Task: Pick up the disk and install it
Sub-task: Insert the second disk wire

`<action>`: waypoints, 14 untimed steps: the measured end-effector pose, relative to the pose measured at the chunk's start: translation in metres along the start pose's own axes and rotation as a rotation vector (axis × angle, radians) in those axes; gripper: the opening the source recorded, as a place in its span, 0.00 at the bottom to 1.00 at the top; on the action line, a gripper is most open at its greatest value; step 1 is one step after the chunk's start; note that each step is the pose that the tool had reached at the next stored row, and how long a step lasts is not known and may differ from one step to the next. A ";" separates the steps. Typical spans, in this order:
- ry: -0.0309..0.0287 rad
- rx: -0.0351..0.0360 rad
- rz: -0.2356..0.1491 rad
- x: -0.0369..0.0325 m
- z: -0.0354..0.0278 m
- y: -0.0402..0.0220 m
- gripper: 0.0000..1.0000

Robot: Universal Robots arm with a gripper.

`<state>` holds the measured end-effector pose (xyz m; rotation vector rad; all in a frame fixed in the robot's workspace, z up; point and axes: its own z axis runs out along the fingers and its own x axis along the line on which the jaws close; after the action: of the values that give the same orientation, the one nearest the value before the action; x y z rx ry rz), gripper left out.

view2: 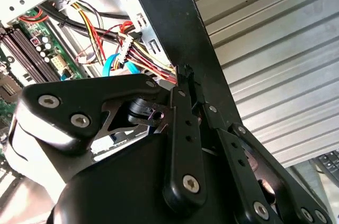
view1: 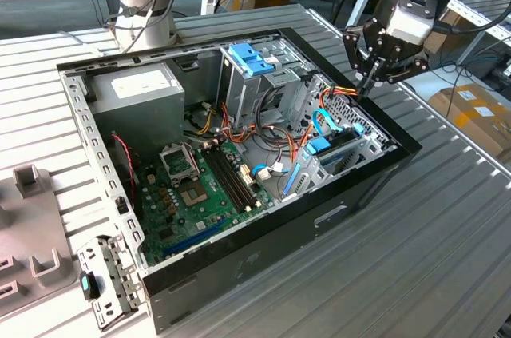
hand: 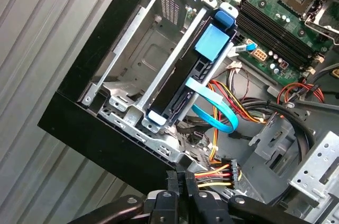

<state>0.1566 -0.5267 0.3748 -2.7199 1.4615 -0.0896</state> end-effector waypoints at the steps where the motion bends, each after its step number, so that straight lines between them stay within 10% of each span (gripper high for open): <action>1: 0.0000 0.0001 0.000 0.0000 0.0001 0.0000 0.16; 7: 0.0022 -0.0007 0.032 -0.0002 0.0003 0.0002 0.16; 14: 0.0122 -0.0043 0.167 -0.0003 0.0018 0.0004 0.16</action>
<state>0.1563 -0.5267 0.3729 -2.5917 1.6869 -0.0960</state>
